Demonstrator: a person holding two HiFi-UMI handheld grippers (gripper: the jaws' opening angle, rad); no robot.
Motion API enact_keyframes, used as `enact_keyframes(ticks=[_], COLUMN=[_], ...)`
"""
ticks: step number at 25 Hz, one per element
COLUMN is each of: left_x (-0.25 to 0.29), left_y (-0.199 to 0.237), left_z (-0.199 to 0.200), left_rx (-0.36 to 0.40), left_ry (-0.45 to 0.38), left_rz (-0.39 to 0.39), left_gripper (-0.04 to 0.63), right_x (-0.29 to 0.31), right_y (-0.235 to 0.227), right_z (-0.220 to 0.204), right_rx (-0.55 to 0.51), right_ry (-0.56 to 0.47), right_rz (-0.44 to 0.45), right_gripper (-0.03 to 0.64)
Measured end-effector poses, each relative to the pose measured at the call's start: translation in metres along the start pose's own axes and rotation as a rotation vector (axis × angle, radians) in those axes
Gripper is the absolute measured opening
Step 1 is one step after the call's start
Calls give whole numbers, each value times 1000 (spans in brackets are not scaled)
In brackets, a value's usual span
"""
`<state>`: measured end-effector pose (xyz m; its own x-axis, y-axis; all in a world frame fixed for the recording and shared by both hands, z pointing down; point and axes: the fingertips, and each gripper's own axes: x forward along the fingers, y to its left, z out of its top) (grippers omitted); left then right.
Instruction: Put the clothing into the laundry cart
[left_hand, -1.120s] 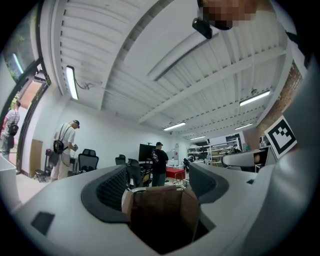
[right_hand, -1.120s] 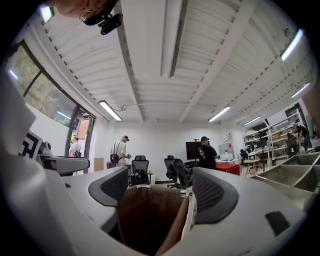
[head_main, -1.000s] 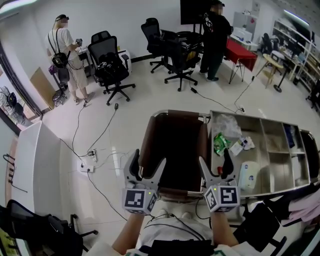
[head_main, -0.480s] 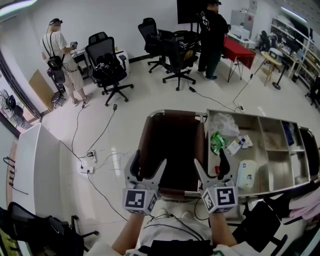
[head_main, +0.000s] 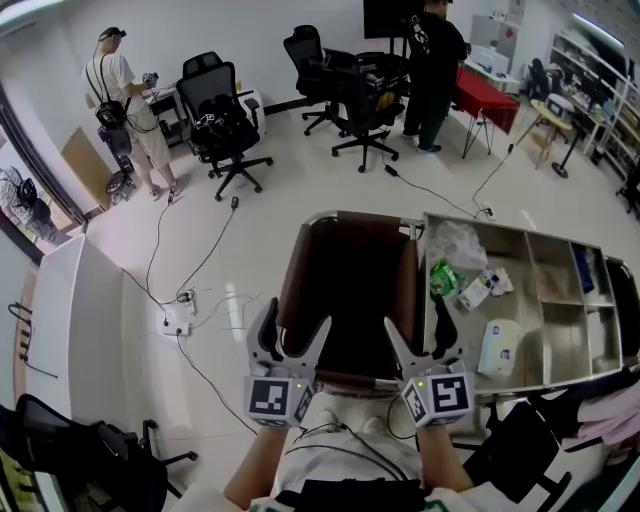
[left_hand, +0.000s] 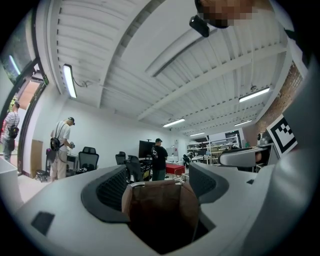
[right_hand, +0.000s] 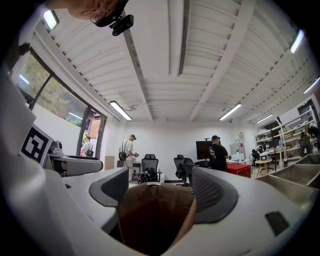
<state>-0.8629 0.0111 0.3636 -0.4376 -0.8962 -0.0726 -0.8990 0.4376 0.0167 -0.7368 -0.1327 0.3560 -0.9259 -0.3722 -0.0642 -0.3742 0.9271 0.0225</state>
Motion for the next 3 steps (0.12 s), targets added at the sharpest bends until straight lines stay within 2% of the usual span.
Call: enact_keyframes(ticks=[3], left_x=[-1], left_y=[5], left_z=[-1], left_rx=[-3], left_ry=[1], left_rz=[3], left_gripper=[379], right_x=[6], right_y=[4], right_z=[-4], right_rx=[2], right_ry=[7], right_rz=[7], right_gripper=[422])
